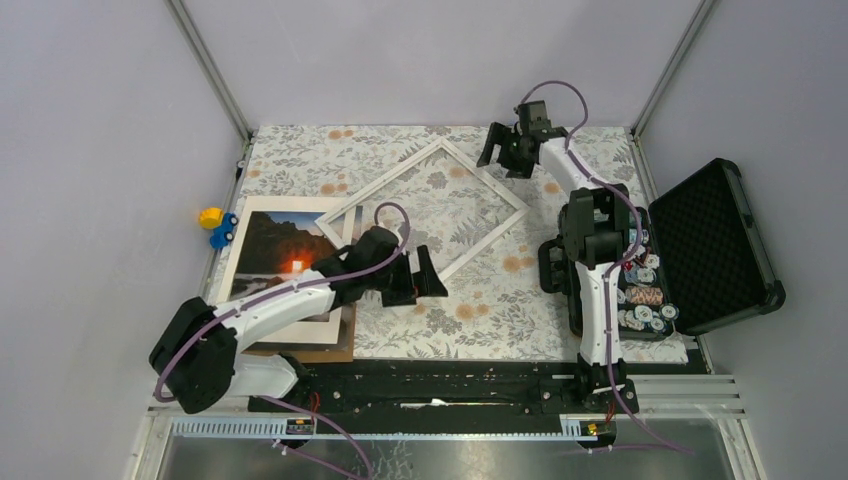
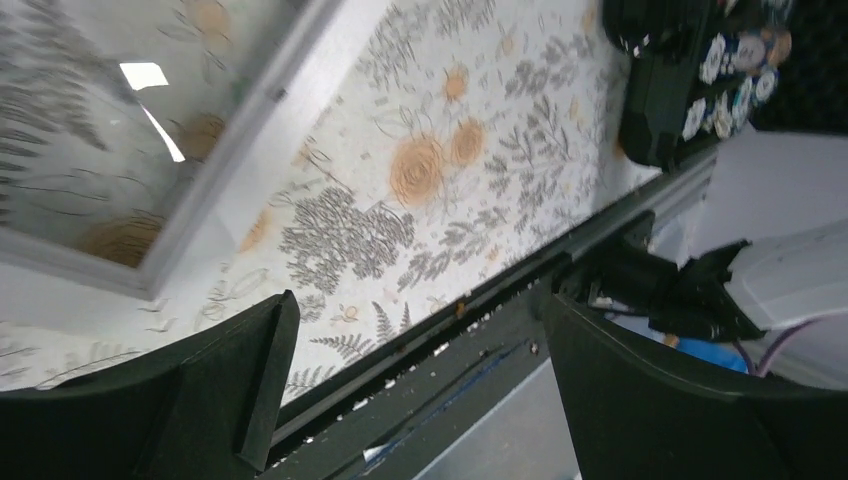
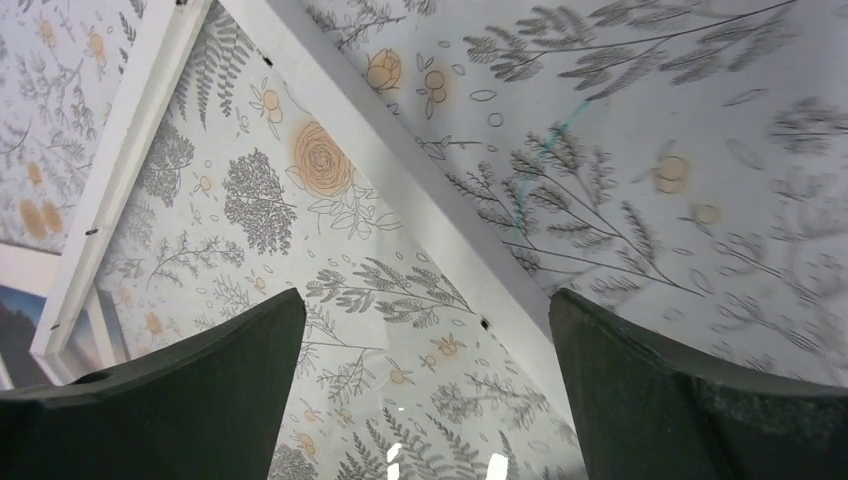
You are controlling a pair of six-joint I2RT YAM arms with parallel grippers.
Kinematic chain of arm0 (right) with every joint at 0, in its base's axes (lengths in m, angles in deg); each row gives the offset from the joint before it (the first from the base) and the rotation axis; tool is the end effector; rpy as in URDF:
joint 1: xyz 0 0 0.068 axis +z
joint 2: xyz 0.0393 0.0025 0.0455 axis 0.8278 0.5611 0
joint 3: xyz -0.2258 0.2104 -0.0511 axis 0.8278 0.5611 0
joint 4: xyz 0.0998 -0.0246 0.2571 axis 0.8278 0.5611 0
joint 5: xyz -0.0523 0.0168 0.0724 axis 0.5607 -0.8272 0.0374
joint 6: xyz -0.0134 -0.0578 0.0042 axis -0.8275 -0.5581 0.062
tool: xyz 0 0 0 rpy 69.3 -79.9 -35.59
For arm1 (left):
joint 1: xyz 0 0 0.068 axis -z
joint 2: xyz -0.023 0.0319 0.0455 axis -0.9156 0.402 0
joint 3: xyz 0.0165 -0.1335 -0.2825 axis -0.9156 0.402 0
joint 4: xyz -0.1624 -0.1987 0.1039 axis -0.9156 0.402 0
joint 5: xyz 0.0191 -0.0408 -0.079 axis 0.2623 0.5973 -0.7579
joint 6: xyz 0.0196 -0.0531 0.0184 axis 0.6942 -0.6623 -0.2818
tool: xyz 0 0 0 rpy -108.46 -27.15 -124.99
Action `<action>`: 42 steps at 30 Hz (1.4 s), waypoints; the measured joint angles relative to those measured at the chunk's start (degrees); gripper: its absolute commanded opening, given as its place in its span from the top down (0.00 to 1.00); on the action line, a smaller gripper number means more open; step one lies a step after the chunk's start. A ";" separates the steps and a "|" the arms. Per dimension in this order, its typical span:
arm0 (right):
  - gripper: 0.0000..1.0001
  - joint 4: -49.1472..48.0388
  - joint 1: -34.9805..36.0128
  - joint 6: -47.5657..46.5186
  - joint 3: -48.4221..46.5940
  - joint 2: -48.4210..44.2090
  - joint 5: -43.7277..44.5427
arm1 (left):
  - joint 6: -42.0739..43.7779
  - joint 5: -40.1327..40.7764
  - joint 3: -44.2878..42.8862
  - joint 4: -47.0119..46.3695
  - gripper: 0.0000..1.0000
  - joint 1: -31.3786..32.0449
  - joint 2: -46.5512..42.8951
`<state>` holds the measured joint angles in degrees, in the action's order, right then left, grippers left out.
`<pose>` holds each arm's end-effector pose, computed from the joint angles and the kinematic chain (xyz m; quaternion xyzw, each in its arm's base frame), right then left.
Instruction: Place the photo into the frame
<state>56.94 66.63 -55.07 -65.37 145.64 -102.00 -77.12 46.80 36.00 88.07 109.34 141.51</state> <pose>0.5752 0.1212 0.2116 0.0488 0.9158 0.2305 0.3253 0.1870 -0.1925 0.2320 -0.0234 0.9141 -0.3770 0.1475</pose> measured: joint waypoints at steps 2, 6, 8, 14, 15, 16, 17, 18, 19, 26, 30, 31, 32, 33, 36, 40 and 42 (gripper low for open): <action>0.01 3.17 0.07 -0.52 -1.95 -0.94 2.78 | 1.31 2.34 -1.62 2.73 0.01 -0.63 -0.98; 0.03 6.47 0.17 1.57 5.31 -9.90 5.42 | 8.28 6.60 -12.85 11.80 0.01 -7.39 -1.22; 0.05 5.14 0.87 4.35 15.28 -18.27 5.05 | 10.97 8.00 -17.79 12.63 0.01 -12.98 -0.87; 0.04 -3.10 10.03 16.96 42.53 -38.53 4.35 | 15.93 10.58 -26.71 9.22 0.01 -33.00 7.02; 0.04 -5.35 12.24 19.45 47.32 -41.20 4.35 | 16.50 10.97 -27.23 8.66 0.01 -35.36 9.25; 0.04 -7.02 13.81 21.59 51.23 -43.28 4.37 | 17.18 11.41 -27.63 7.87 0.01 -37.77 12.04; 0.05 -8.74 15.13 23.96 55.45 -45.35 4.39 | 17.81 11.65 -28.11 7.39 0.01 -39.76 15.04; 0.06 -9.68 15.78 25.81 58.53 -46.71 4.44 | 18.36 11.74 -28.52 6.84 0.01 -41.31 17.90; 0.07 -11.15 16.11 27.54 61.35 -47.63 4.48 | 18.93 11.69 -29.05 6.56 0.01 -42.73 20.85; 0.15 -17.90 16.50 33.51 67.43 -43.95 4.26 | 23.23 9.70 -34.88 7.58 0.01 -45.97 35.30; 0.15 -21.57 16.55 34.47 66.97 -40.09 3.54 | 23.45 6.12 -35.32 6.93 0.01 -45.62 36.65; 0.15 -22.36 16.50 34.64 66.49 -39.45 3.28 | 23.54 5.35 -35.23 6.51 0.01 -45.51 36.81; 0.15 -23.34 16.59 34.80 66.12 -38.84 3.26 | 23.56 4.76 -35.23 6.27 0.01 -45.48 36.94; 0.15 -24.30 16.59 35.12 65.61 -38.03 2.84 | 23.56 4.15 -35.23 6.12 0.01 -45.48 37.05; 0.16 -26.88 16.61 35.87 63.76 -35.43 1.53 | 23.26 1.95 -34.21 4.61 0.01 -45.81 36.87; 0.17 -27.34 16.41 36.44 62.51 -34.05 0.70 | 22.77 -1.49 -30.64 1.49 0.01 -46.40 34.99; 0.17 -27.28 16.39 36.50 62.51 -34.07 0.66 | 21.86 -3.23 -29.00 0.22 0.01 -46.47 33.90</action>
<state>29.67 83.03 -18.56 -2.86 111.57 -101.34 -55.26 43.57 7.00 88.28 62.88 175.41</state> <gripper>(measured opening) 0.832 0.987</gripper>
